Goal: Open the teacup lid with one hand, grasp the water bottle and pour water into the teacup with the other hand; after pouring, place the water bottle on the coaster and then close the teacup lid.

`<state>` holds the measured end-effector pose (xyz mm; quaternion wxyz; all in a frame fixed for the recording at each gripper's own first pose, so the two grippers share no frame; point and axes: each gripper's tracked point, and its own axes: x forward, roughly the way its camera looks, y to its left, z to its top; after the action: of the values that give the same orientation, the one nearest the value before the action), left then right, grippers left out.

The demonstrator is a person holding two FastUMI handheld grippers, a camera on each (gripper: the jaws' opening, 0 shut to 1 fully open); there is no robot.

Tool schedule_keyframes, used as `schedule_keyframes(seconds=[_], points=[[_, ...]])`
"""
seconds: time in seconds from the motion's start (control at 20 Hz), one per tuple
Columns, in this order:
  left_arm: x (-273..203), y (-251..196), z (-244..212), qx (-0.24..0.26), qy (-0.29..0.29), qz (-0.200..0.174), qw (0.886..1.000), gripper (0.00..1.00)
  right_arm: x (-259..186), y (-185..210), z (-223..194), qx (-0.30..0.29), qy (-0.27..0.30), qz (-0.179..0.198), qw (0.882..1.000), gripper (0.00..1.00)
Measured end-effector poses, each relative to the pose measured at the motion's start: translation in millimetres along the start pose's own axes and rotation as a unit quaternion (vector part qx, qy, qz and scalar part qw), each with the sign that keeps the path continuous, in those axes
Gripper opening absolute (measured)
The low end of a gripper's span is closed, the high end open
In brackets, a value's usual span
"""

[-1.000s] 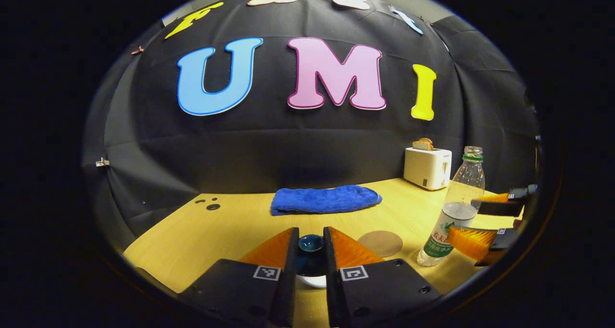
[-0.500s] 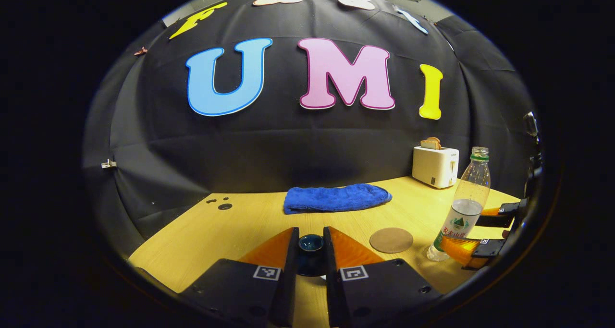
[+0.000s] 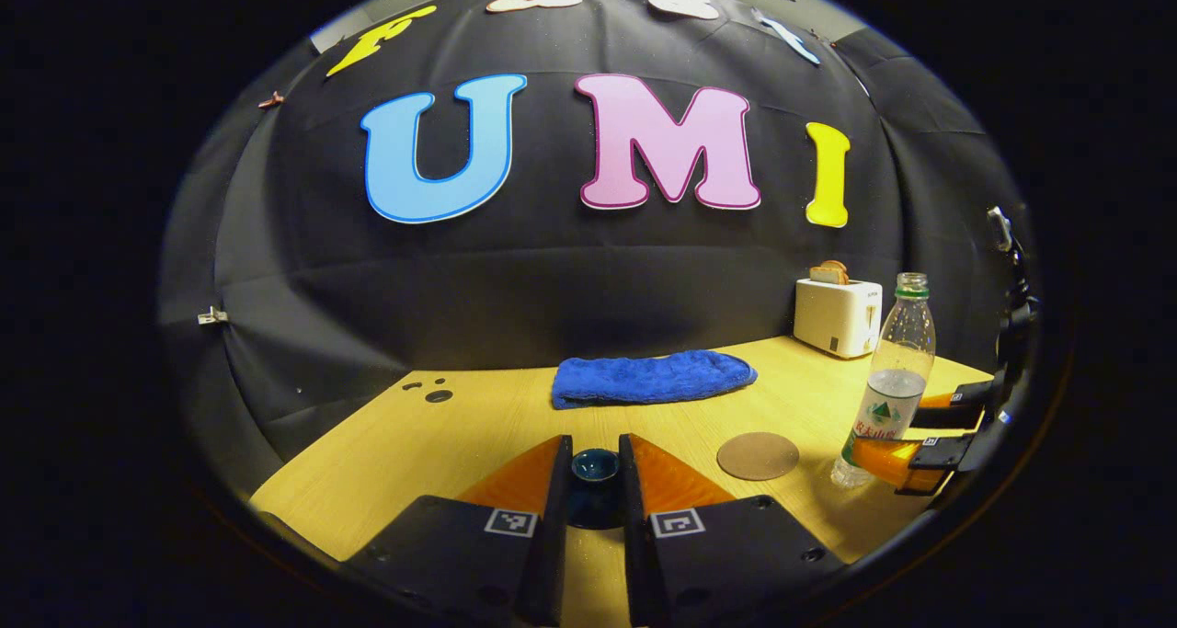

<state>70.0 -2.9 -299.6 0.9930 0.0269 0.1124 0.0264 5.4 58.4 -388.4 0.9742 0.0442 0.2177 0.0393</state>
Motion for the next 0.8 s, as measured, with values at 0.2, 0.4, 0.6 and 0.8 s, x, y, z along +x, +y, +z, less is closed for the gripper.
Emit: schedule_keyframes(seconds=[0.2, 0.4, 0.6, 0.8], points=[[-3, 11, 1, 0.002, -0.002, 0.008, 1.0, 0.27, 6, -4, 36, -0.125, -0.024, -0.026, 0.991, 0.77], [-8, 25, 4, -0.003, -0.006, 0.019, 1.0, 0.28, 16, 1, 55, -0.256, -0.034, -0.041, 0.965, 0.75], [-13, 39, 3, -0.006, -0.008, 0.029, 1.0, 0.27, 22, 9, 67, -0.394, -0.054, -0.06, 0.915, 0.75], [-18, 50, 1, -0.013, -0.009, 0.035, 0.999, 0.3, 30, 20, 65, -0.482, -0.059, -0.054, 0.873, 0.75]])
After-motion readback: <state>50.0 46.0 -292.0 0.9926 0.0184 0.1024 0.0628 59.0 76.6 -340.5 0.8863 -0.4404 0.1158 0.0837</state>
